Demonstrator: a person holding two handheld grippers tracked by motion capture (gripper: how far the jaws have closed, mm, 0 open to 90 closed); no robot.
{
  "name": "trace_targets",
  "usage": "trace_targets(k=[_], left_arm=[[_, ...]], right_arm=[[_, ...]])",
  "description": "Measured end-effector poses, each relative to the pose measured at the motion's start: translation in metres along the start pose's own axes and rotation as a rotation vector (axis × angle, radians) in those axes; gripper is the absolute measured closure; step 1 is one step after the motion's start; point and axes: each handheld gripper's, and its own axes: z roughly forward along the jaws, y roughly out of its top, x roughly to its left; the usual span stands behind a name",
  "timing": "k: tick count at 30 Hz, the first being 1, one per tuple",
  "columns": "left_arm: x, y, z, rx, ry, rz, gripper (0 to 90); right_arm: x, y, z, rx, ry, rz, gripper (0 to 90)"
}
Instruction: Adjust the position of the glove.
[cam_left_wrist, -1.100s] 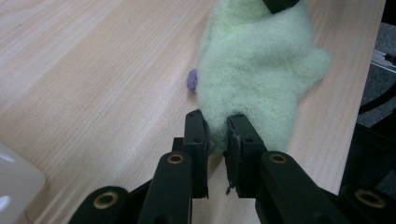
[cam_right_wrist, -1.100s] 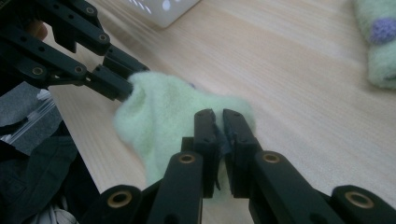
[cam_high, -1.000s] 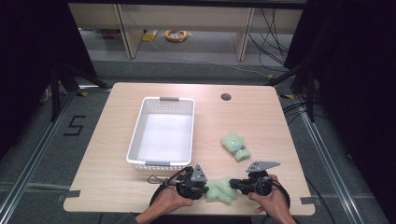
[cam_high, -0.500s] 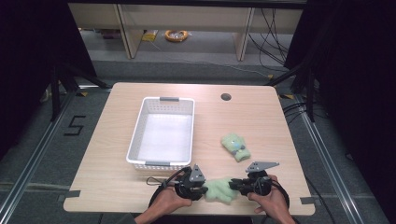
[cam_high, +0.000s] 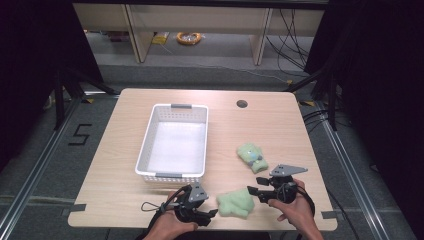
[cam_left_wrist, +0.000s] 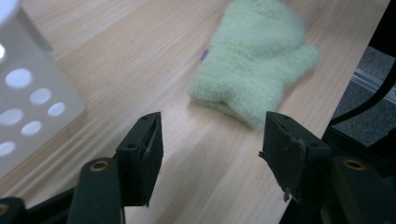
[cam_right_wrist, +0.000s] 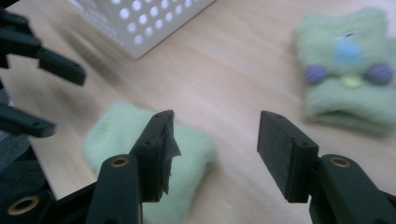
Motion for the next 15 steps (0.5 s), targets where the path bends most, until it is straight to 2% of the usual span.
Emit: trace_targets(k=[1,2,3,4,5,6,7,8,9,10,12,13,14,15], left_arm=[[-0.001,-0.001,0.0,-0.013,-0.007,-0.017,36.2],[0.001,-0.003,-0.002,0.001,-0.003,-0.015,35.1],[0.001,-0.004,-0.002,-0.002,-0.013,-0.032,34.1],[0.001,-0.005,-0.003,-0.003,-0.024,-0.033,33.4],[0.001,-0.006,-0.004,0.001,-0.03,-0.043,32.6],[0.0,-0.007,-0.004,-0.009,-0.033,-0.068,32.1],[0.002,-0.007,-0.004,-0.006,-0.026,-0.059,31.4],[0.002,-0.008,-0.005,-0.002,-0.038,-0.073,30.9],[0.002,-0.008,-0.005,-0.007,-0.033,-0.085,30.2],[0.003,-0.009,-0.006,-0.006,-0.044,-0.1,29.8],[0.003,-0.011,-0.006,-0.013,-0.046,-0.122,29.1],[0.003,-0.012,-0.007,-0.011,-0.046,-0.123,28.9],[0.005,-0.013,-0.008,-0.004,-0.046,-0.11,28.8],[0.004,-0.014,-0.007,-0.01,-0.045,-0.125,28.7]], right_arm=[[-0.003,0.003,-0.002,0.001,-0.016,-0.006,47.1],[-0.003,0.004,-0.002,-0.004,-0.016,0.025,47.1],[-0.007,0.007,-0.004,-0.003,-0.056,0.023,47.1],[-0.013,0.009,-0.004,-0.013,-0.063,-0.011,47.1],[-0.014,0.012,-0.005,-0.013,-0.078,0.014,47.1],[-0.02,0.014,-0.005,-0.029,-0.095,-0.016,47.1],[-0.022,0.015,-0.004,-0.033,-0.093,0.0,47.1],[-0.026,0.017,-0.004,-0.035,-0.106,-0.008,47.2],[-0.031,0.02,-0.002,-0.04,-0.111,-0.016,47.4],[-0.03,0.021,-0.002,-0.028,-0.126,0.02,47.5],[-0.039,0.026,0.003,-0.029,-0.158,-0.011,48.1],[-0.043,0.029,0.005,-0.008,-0.16,-0.018,48.3],[-0.045,0.03,0.007,-0.013,-0.172,-0.02,48.9],[-0.049,0.032,0.012,-0.007,-0.174,-0.021,49.3]])
